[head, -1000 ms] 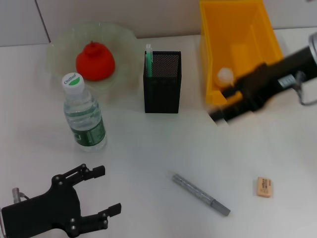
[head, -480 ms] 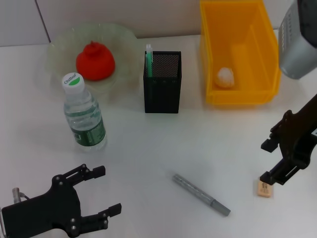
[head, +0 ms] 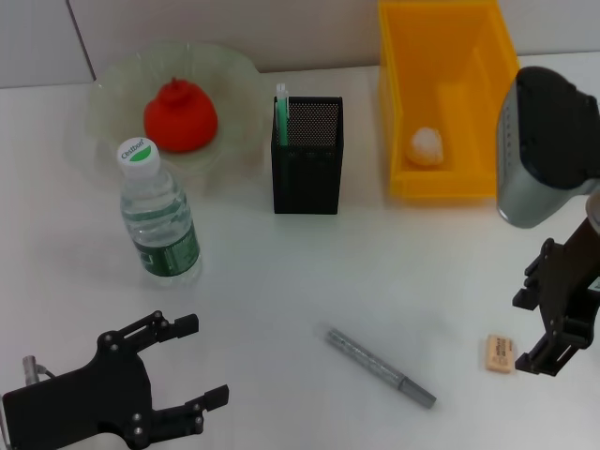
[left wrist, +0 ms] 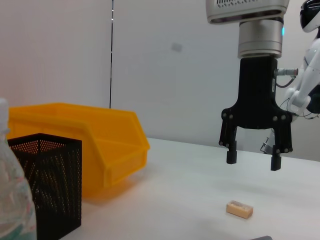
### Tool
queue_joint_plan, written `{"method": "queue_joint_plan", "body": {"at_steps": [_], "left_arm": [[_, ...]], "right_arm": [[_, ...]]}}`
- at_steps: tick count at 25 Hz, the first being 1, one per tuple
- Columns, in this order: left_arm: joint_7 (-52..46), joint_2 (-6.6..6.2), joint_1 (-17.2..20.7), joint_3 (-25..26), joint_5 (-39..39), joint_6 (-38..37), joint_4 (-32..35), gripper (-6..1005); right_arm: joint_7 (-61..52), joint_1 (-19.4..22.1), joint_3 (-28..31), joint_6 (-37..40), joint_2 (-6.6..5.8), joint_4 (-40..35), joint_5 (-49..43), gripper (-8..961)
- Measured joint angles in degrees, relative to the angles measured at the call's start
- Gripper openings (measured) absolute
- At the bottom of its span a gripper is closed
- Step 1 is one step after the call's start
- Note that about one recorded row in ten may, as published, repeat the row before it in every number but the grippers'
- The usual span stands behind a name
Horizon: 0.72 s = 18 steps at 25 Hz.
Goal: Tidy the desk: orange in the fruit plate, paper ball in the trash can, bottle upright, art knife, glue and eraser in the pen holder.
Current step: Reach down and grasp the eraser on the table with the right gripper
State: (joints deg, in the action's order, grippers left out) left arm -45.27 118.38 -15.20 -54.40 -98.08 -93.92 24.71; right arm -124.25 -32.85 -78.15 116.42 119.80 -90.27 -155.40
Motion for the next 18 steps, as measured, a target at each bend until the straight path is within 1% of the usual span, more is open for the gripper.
{"method": "queue_joint_plan", "body": {"at_steps": [4, 13, 18], "left_arm": [[-0.1, 0.01, 0.0, 0.0, 0.0, 0.0, 0.1, 859], [0.0, 0.01, 0.0, 0.0, 0.0, 0.1, 0.0, 859], [0.0, 0.01, 0.0, 0.0, 0.0, 0.0, 0.2, 859]], "right_arm": [[0.0, 1.6, -2.6, -3.2, 0.06, 0.4, -1.1, 750], [-1.0, 2.6, -3.8, -6.5, 0.09, 3.4, -1.3, 747], [-1.4, 3.2, -5.4, -9.1, 0.09, 5.2, -1.2, 745]]}}
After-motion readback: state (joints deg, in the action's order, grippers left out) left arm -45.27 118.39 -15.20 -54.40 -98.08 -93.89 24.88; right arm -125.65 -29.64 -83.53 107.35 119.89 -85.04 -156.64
